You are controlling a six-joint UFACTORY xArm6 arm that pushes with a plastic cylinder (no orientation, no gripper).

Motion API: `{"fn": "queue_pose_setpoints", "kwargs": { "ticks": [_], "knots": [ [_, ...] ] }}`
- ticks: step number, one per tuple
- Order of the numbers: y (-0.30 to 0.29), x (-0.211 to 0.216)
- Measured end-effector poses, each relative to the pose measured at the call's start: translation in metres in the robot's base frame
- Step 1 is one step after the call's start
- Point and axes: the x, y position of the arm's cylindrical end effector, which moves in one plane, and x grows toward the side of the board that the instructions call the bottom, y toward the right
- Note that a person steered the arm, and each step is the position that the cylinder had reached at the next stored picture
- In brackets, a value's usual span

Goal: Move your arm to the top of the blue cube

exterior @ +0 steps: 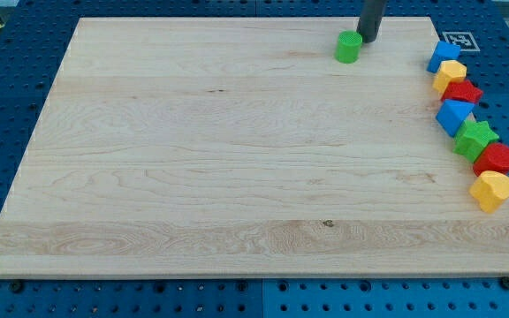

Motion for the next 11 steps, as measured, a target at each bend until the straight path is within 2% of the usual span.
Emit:
{"fn": "queue_pose_setpoints", "kwargs": {
  "ticks": [1, 2, 4, 9, 11],
  "knots": [
    [-0.007, 0.03],
    [-0.008, 0.032],
    [-0.008, -0.017],
    [-0.009, 0.008],
    [0.036, 0.004]
  ]
}}
